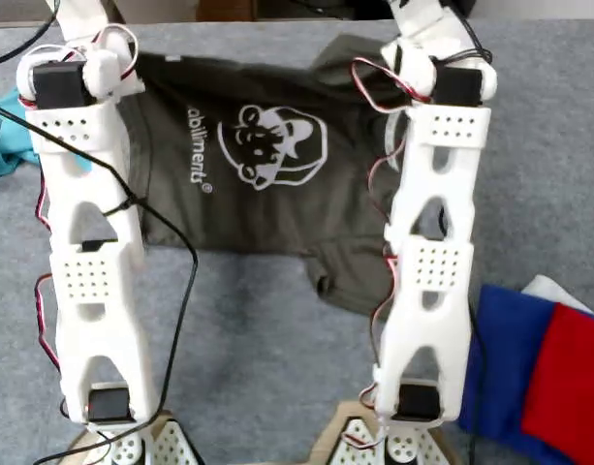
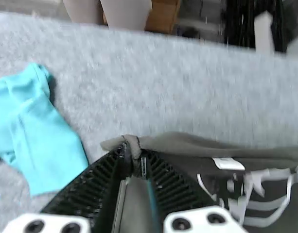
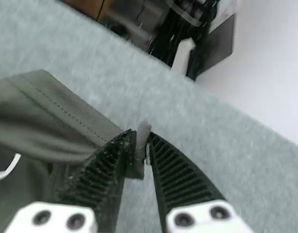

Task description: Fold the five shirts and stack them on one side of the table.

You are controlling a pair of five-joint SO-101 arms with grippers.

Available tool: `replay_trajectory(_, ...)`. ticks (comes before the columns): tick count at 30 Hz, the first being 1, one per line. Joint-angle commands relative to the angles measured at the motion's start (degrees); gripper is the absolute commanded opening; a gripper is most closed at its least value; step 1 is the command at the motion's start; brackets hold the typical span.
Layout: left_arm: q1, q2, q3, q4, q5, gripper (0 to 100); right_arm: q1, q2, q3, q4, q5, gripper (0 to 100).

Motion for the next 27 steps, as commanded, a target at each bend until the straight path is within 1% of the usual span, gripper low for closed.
replay_trajectory(1,0.9,-3.6,-2.2,3.6,-1.3,2,0.2,-8.0,-2.5,6.5,1.0,0.4)
replay_trajectory(5,-0.3,-0.8,-2.0,3.9,-1.0,2,0.0,-10.6,-2.5,13.0,1.1,0.4)
replay_trajectory(7,-0.1,0.5,-0.8,3.9,-2.5,2,-1.0,-11.7,-2.6,16.4,0.7,0.4)
replay_trajectory(9,0.1,0.9,2.5,4.0,-3.4,2,-1.4,-12.8,-2.6,19.1,0.5,0.4)
replay_trajectory(13,0.2,-0.4,10.5,4.0,-3.6,2,-0.5,-14.5,-2.6,22.0,-2.3,0.4)
replay_trajectory(16,1.3,-5.1,21.4,4.0,-4.5,2,1.1,-14.9,-2.5,22.1,-3.1,0.4)
replay_trajectory(18,2.7,-9.9,30.1,3.9,-5.9,2,1.6,-15.0,-2.4,22.2,-3.1,0.4)
replay_trajectory(20,3.8,-14.6,37.6,3.3,-5.7,2,1.9,-15.1,-2.2,22.2,-3.1,0.4)
replay_trajectory(22,3.3,-18.2,44.2,0.4,-5.2,2,1.9,-15.1,-2.1,22.4,-3.1,0.4)
replay_trajectory(24,1.5,-21.1,50.9,-4.5,-5.0,2,1.6,-15.2,-2.2,22.4,-3.1,0.4)
replay_trajectory(27,-0.4,-24.2,62.2,-10.5,-6.8,2,1.5,-15.2,-2.0,22.4,-3.1,0.4)
